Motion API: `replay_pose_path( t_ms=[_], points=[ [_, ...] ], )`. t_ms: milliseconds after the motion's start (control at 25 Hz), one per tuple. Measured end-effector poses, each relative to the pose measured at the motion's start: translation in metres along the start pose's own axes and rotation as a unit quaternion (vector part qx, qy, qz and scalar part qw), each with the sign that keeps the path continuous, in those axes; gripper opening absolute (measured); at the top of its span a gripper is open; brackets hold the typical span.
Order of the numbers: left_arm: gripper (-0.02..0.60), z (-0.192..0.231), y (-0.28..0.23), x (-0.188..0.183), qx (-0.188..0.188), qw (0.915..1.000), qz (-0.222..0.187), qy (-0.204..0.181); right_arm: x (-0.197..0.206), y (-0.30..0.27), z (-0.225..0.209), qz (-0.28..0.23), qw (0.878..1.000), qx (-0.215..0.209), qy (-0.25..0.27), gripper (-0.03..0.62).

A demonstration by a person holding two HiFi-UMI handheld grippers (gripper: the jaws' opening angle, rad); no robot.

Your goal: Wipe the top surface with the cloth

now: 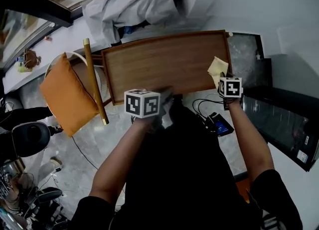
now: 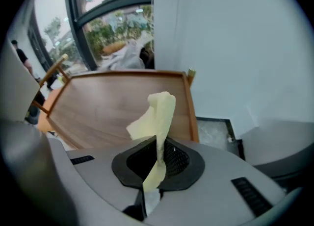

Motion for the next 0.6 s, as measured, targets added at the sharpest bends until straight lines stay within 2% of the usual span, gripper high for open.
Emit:
replay_pose_path(
  t_ms=[80, 160, 200, 320, 360, 440, 600],
  points=[
    [0.008, 0.006, 0.016, 0.006, 0.005, 1.0000, -0.006, 0.006, -0.012, 0.018, 0.038, -0.036, 0.996, -0.073, 0.028, 0.032],
    [0.008, 0.010, 0.034, 0.009, 0.016, 0.9996, -0.018, 0.014, -0.024, 0.046, 0.084, -0.074, 0.984, -0.149, 0.065, 0.032],
    [0.008, 0.011, 0.043, 0.004, 0.023, 0.9991, -0.034, 0.014, -0.038, 0.063, 0.108, -0.104, 0.972, -0.192, 0.087, 0.032],
    [0.008, 0.010, 0.072, -0.026, 0.059, 0.9938, -0.093, -0.010, -0.093, 0.117, 0.170, -0.196, 0.920, -0.305, 0.147, 0.032],
    [0.008, 0.006, 0.083, -0.033, 0.076, 0.9908, -0.110, -0.021, -0.105, 0.133, 0.185, -0.216, 0.907, -0.324, 0.162, 0.032],
    [0.008, -0.004, 0.105, -0.042, 0.101, 0.9835, -0.140, -0.052, -0.121, 0.164, 0.207, -0.247, 0.887, -0.349, 0.174, 0.032],
    [0.008, -0.033, 0.152, -0.049, 0.125, 0.9641, -0.195, -0.130, -0.138, 0.225, 0.226, -0.303, 0.849, -0.389, 0.191, 0.032]
  ],
)
Point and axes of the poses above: the fingertips, and each gripper's own axes: y backward along the fingers, z to its left, x out of its underside, the point moved 2 cm from there along y, backward along the fingers, and after that the axes turned 11 degrees about z, right-handed, at the moved point
